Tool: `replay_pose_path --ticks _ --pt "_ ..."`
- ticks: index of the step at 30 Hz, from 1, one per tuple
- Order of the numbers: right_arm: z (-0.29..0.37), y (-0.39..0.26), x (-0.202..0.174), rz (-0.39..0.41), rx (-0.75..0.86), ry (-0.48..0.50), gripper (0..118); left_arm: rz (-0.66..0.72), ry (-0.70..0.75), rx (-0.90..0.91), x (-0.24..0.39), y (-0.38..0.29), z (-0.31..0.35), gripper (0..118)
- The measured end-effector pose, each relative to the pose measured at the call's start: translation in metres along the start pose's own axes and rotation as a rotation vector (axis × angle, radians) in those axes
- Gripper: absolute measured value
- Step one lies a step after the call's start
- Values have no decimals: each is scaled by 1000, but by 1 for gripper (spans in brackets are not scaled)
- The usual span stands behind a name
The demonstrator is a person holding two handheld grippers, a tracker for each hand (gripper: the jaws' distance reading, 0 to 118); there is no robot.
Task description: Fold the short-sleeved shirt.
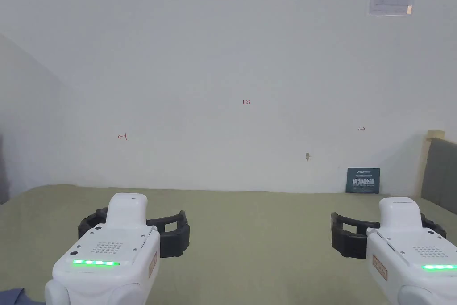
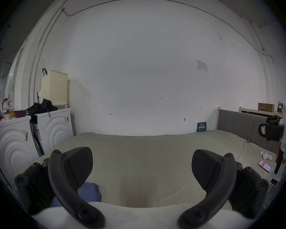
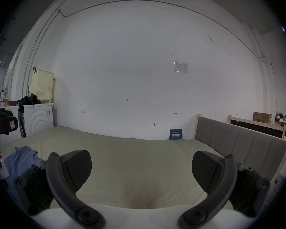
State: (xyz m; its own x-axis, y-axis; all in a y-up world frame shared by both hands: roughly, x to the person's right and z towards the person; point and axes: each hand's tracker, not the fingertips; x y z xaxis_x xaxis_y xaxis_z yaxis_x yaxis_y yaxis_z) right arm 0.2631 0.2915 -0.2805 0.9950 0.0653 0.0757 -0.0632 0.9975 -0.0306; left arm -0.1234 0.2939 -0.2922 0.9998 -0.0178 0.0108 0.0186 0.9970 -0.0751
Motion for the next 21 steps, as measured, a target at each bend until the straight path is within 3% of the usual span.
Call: replay_pose_path --ticks 21 --pt "5 -2 -2 -6 -8 41 118 15 1 2 -2 1 2 118"
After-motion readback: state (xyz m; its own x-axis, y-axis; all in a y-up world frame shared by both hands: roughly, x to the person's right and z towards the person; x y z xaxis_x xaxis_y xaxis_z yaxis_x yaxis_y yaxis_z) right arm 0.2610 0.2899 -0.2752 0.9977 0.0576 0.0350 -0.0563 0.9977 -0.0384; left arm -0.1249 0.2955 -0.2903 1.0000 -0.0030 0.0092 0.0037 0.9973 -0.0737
